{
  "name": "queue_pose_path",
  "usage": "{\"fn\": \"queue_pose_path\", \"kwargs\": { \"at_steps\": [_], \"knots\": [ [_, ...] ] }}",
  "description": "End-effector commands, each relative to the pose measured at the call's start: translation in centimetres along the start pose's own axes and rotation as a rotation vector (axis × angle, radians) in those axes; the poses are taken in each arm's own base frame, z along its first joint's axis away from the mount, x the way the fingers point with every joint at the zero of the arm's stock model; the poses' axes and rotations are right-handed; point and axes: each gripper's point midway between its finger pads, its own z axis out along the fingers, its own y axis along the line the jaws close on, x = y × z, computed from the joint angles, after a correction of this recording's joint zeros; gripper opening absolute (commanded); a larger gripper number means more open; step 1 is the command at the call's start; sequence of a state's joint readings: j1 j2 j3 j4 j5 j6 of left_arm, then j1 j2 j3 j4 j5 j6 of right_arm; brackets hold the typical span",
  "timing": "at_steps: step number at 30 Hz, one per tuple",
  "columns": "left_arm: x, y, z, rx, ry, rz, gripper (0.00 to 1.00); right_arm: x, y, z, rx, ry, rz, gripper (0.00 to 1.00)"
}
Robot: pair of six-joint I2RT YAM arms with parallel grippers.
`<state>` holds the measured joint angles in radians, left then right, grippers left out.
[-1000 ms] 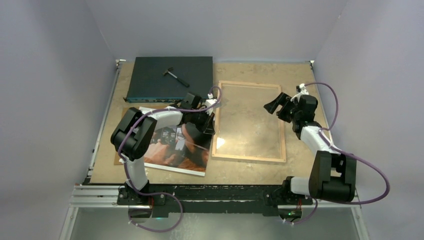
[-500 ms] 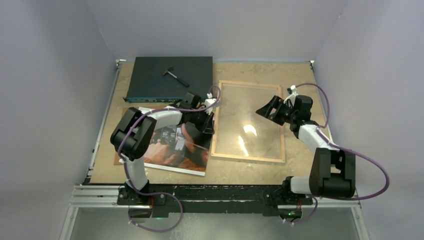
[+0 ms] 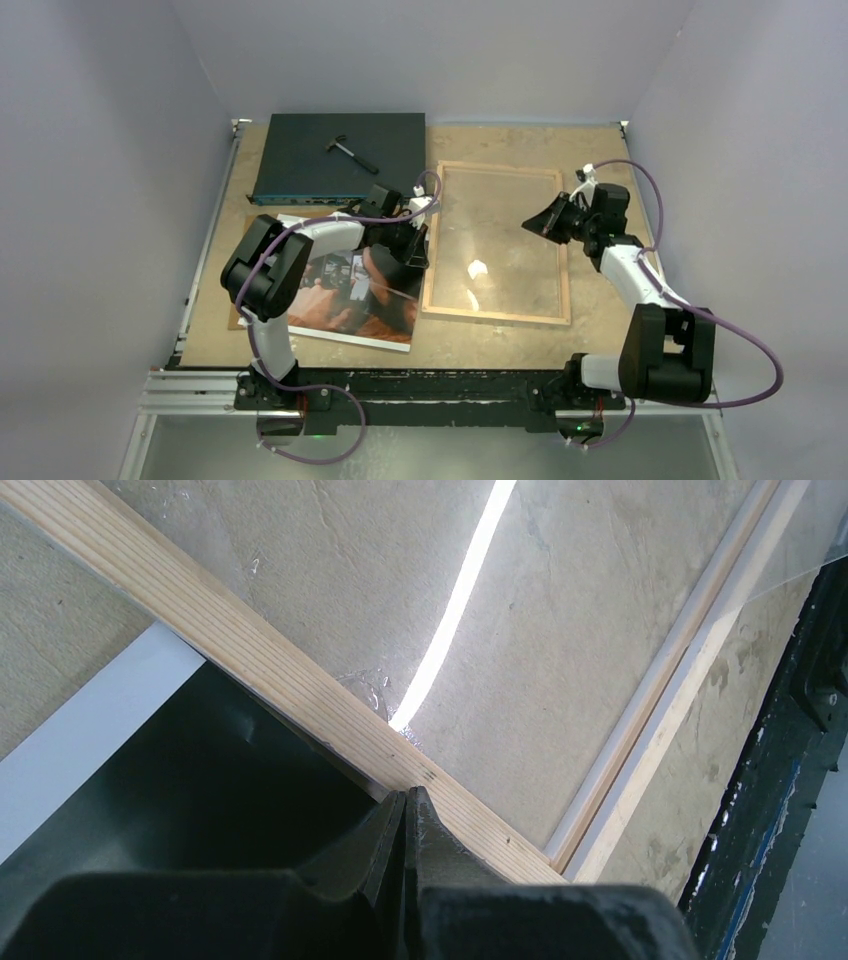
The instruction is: Put the photo into the frame
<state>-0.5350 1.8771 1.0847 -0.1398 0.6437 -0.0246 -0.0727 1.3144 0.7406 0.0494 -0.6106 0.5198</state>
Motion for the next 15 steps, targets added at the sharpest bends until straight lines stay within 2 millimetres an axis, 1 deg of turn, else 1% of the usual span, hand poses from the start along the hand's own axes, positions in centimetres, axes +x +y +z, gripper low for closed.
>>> {"fn": "queue_pose_path", "kwargs": {
  "at_steps": [1,4,7,9,12,14,15],
  "knots": [
    [-0.7,0.4,0.5,-0.037,-0.011,0.037,0.00,1.7,4.3,-0.4,-0.173,0.119,0.044,0.00],
    [-1.1,0.2,0.1,-0.040,-0.015,0.041,0.00,1.2,5.4,-0.9,-0.199,0.122,0.039,0.00],
    [-1.8,-0.1,-0.6,-0.038,-0.025,0.044,0.00,-0.1,7.0,-1.8,-0.224,0.099,0.018,0.00],
    [-2.8,-0.4,-1.4,-0.027,-0.039,0.038,0.00,-1.3,8.3,-2.5,-0.236,0.071,-0.006,0.00],
    [-4.7,-0.4,-3.3,-0.018,-0.067,0.028,0.00,-3.1,10.7,-3.9,-0.274,0.017,-0.051,0.00],
    [-6.5,-0.6,-4.8,-0.025,-0.097,0.040,0.00,-4.3,12.3,-4.9,-0.307,-0.024,-0.088,0.00],
    [-7.2,-0.7,-5.7,-0.034,-0.108,0.075,0.01,-4.9,13.0,-5.3,-0.322,-0.051,-0.114,0.00]
  ]
}}
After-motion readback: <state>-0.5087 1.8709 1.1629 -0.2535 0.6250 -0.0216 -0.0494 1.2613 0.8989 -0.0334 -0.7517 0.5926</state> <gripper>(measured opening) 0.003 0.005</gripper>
